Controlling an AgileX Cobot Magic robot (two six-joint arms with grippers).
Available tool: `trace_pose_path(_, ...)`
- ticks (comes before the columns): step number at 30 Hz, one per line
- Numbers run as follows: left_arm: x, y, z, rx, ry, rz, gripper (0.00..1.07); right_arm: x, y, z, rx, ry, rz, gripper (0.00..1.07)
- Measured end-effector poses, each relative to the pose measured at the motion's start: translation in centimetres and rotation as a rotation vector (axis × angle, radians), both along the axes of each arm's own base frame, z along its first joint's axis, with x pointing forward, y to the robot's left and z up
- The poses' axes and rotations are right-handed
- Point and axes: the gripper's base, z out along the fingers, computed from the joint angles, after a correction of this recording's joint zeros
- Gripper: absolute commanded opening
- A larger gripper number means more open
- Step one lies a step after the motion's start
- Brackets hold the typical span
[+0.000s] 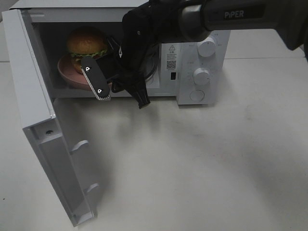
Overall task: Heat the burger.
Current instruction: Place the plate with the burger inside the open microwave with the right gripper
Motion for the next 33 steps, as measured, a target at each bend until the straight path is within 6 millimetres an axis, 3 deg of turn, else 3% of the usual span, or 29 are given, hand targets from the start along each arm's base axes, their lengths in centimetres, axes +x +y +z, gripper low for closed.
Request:
trace_pose_path(9,0.0,0.0,0.0,0.0,0.0,0.0,0.98,1.3,0.7,-0.1,0.024,-0.012,-0.072,0.01)
trace_pose_path(23,0.0,0.0,0.0,0.0,0.0,0.0,0.98,2.6,0.6,-2.0,0.017,-0.003,-0.122,0.02)
trace_pose_path(31,0.0,0.0,0.0,0.0,0.0,0.0,0.98,3.2,-0.1,-2.0,0.048,0.004,-0.195,0.14)
trace_pose_path(33,0.0,0.0,0.0,0.0,0.0,0.0,0.98,3.4,-0.1,-1.7,0.065,-0.009,-0.21,0.24)
